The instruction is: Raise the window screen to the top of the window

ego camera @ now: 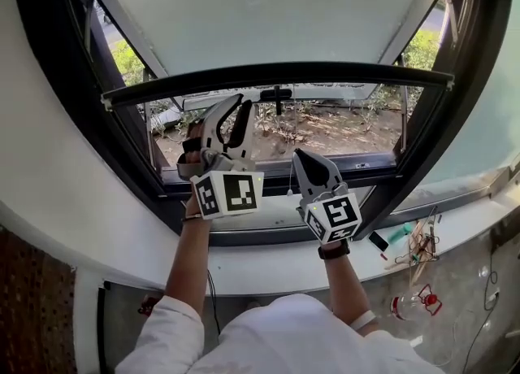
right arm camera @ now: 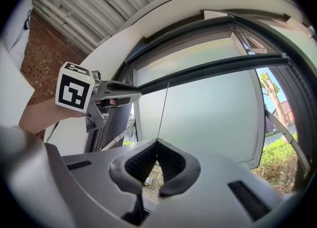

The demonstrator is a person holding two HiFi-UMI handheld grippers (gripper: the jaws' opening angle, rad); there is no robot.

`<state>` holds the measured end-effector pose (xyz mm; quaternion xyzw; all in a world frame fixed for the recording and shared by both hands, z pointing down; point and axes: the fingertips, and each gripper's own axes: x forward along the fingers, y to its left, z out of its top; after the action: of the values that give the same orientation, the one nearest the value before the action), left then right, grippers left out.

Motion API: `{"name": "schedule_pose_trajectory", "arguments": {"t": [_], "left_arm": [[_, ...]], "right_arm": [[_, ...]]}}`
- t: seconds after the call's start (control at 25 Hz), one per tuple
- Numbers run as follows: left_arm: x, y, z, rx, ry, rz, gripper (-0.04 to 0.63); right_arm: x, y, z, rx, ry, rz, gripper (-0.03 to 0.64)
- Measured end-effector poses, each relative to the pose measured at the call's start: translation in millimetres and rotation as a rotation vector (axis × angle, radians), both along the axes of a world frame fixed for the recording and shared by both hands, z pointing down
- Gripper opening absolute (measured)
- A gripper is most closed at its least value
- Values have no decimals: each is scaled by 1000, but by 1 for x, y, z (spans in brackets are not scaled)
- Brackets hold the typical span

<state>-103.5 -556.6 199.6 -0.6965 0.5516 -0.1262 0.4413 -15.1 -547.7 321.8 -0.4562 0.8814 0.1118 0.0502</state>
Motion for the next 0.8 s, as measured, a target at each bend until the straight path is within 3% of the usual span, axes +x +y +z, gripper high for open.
{"name": "schedule_pose_trajectory", "arguments": {"t": [0.4, 0.8], "left_arm": [[-38, -9, 48, -148, 181, 36, 44], [-44, -12, 67, -210, 206, 70, 44]], "right_arm": [[-8, -5, -46, 84, 7, 1, 3], [2, -13, -107, 168, -11, 29, 3]]}}
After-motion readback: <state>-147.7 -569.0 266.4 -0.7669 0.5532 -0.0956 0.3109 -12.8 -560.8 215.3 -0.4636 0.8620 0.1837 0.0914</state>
